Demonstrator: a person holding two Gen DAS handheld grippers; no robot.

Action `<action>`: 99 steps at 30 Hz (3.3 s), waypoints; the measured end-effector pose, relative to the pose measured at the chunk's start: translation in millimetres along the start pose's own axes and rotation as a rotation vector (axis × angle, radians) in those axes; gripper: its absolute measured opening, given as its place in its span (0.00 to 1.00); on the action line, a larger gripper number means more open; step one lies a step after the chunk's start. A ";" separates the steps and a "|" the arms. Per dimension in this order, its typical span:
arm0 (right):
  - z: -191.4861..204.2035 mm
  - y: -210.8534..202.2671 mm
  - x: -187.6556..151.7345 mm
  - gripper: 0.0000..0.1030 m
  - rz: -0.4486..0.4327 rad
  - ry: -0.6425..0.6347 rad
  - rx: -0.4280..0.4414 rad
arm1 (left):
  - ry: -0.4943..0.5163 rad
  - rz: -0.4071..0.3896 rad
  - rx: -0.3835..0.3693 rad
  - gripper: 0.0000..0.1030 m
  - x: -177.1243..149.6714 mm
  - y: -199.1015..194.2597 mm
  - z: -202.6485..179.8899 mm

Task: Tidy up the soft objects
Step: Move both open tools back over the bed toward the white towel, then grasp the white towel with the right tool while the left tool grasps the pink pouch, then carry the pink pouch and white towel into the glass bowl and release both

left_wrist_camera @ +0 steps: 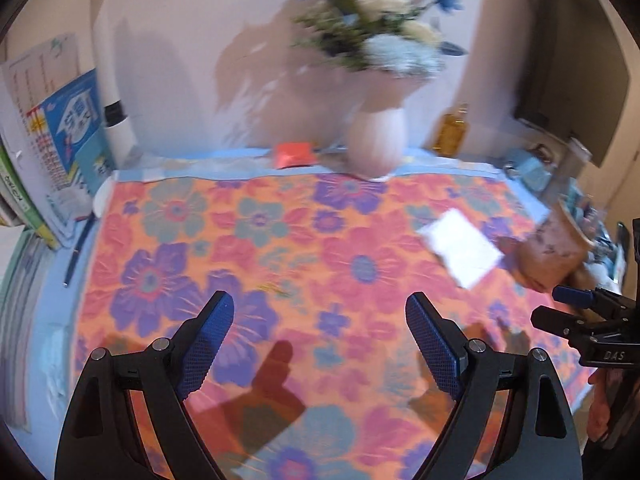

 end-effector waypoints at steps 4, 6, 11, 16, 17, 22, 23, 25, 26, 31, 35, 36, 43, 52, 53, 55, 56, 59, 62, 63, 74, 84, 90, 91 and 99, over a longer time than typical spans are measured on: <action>6.5 41.1 25.6 0.84 0.032 -0.008 -0.085 | -0.002 0.005 0.018 0.85 25.4 15.7 22.7; 2.2 66.1 35.9 0.84 0.059 -0.006 -0.152 | -0.010 0.006 0.019 0.85 44.8 30.8 31.3; -18.5 110.7 53.6 0.84 0.083 0.036 -0.268 | -0.046 0.020 -0.021 0.85 92.4 87.6 33.1; -38.6 122.8 75.4 0.94 0.017 0.063 -0.311 | -0.059 0.023 -0.027 0.85 132.0 161.4 20.0; -40.5 125.5 78.6 0.98 0.006 0.059 -0.302 | -0.064 0.026 -0.026 0.85 137.7 174.7 20.8; -41.1 128.3 81.8 1.00 -0.025 0.055 -0.249 | -0.072 0.043 0.002 0.84 158.4 228.6 21.0; -40.3 128.2 82.5 0.98 -0.027 0.049 -0.246 | -0.077 0.043 -0.003 0.84 161.2 232.9 20.4; -39.3 126.4 83.7 0.87 -0.044 0.047 -0.254 | -0.082 0.035 0.003 0.84 168.7 237.3 19.2; -38.3 124.9 83.2 0.80 -0.051 0.047 -0.259 | -0.075 0.033 0.014 0.83 171.4 238.9 18.3; -37.8 117.5 84.0 0.46 -0.095 0.045 -0.260 | -0.020 0.041 0.026 0.56 171.9 245.3 8.7; -38.2 112.3 84.8 0.15 -0.122 0.053 -0.215 | 0.011 0.002 0.029 0.51 172.7 236.7 2.5; -36.4 110.4 84.7 0.14 -0.132 0.051 -0.190 | 0.011 -0.011 0.026 0.50 173.6 233.5 2.2; -20.9 97.3 85.3 0.13 -0.210 -0.007 -0.163 | -0.048 -0.100 0.008 0.50 156.8 185.1 14.3; -4.5 76.0 65.7 0.13 -0.262 -0.038 -0.081 | -0.049 -0.134 -0.014 0.50 89.4 93.2 12.1; -3.9 73.0 59.1 0.13 -0.260 -0.033 -0.074 | -0.051 -0.136 -0.019 0.50 83.3 90.1 9.4; -1.0 61.8 39.8 0.13 -0.267 -0.033 -0.076 | -0.049 -0.141 -0.025 0.50 64.0 75.9 9.5; 0.1 56.2 31.8 0.13 -0.272 -0.034 -0.071 | -0.050 -0.139 -0.031 0.50 58.1 75.2 10.2; 0.7 45.0 12.2 0.13 -0.270 -0.034 -0.065 | -0.059 -0.134 -0.062 0.50 35.6 61.1 -0.8; -4.0 32.4 -7.6 0.13 -0.265 -0.024 -0.069 | -0.058 -0.132 -0.090 0.50 14.2 44.4 -14.4; -7.3 26.3 -16.2 0.13 -0.264 -0.016 -0.071 | -0.058 -0.135 -0.104 0.50 7.4 38.7 -19.2; -44.3 -14.2 -81.7 0.13 -0.214 -0.031 -0.130 | -0.016 -0.105 -0.191 0.50 -48.3 22.6 -87.3; -88.2 -101.6 -83.4 0.13 -0.343 0.018 -0.239 | 0.215 -0.177 -0.338 0.50 -25.8 -30.8 -208.1; -148.8 -149.4 -78.8 0.13 -0.398 0.126 -0.341 | 0.408 -0.191 -0.446 0.50 -15.2 -50.1 -315.7; -160.6 -155.0 -78.3 0.13 -0.403 0.150 -0.355 | 0.444 -0.193 -0.458 0.50 -14.5 -50.7 -334.9; -261.2 -187.3 -66.5 0.13 -0.405 0.354 -0.428 | 0.540 -0.154 -0.546 0.50 -9.8 -33.2 -429.6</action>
Point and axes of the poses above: each gripper's, at about its wrist camera, not at the fingertips, and y roughly the way its jaws point, z to its left, x to its top, the point moved 8 cm from there along y, roughly the way its jaws point, and after that the axes turned 5 degrees about z, right-handed, at the moved point
